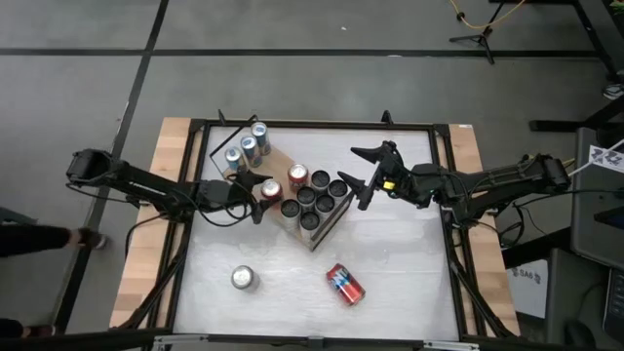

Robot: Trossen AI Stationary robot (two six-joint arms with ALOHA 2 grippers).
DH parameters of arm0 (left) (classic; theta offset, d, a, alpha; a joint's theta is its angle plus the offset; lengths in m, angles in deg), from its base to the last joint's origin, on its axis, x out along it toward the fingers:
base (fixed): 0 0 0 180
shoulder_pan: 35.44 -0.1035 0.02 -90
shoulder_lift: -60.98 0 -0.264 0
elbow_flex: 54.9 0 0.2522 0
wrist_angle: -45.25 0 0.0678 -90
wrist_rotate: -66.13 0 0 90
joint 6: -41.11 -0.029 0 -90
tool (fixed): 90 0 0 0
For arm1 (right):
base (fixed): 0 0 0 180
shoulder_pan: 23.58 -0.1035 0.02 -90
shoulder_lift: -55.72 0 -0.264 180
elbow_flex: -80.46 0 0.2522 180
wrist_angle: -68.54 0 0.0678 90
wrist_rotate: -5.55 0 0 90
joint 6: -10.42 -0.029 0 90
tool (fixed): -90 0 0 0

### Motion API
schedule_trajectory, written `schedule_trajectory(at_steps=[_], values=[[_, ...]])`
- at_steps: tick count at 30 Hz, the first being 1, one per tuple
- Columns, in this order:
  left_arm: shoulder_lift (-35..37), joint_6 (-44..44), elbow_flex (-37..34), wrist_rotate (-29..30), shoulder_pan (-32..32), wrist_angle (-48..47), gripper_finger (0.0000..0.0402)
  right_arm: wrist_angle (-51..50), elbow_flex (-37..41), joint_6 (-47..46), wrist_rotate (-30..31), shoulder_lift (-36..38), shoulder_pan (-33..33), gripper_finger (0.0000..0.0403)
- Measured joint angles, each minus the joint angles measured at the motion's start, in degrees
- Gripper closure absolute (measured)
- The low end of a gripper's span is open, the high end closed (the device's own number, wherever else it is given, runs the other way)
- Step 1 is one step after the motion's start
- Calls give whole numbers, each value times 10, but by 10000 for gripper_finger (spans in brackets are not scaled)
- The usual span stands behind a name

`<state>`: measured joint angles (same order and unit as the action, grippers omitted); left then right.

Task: Place canned beverage on shelf
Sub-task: Put the top red soda can on the shelf aligned with the other red soda can

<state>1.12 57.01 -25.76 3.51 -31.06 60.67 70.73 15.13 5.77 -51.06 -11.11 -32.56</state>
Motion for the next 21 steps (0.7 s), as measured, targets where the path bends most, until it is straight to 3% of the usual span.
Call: schedule_trajectory(at_steps=[13, 21], values=[[87, -33, 0, 0, 0, 2, 50, 0, 0, 0, 0, 0, 0, 45], [158, -47, 1, -56, 0, 13, 50, -11, 0, 0, 0, 0, 0, 45]])
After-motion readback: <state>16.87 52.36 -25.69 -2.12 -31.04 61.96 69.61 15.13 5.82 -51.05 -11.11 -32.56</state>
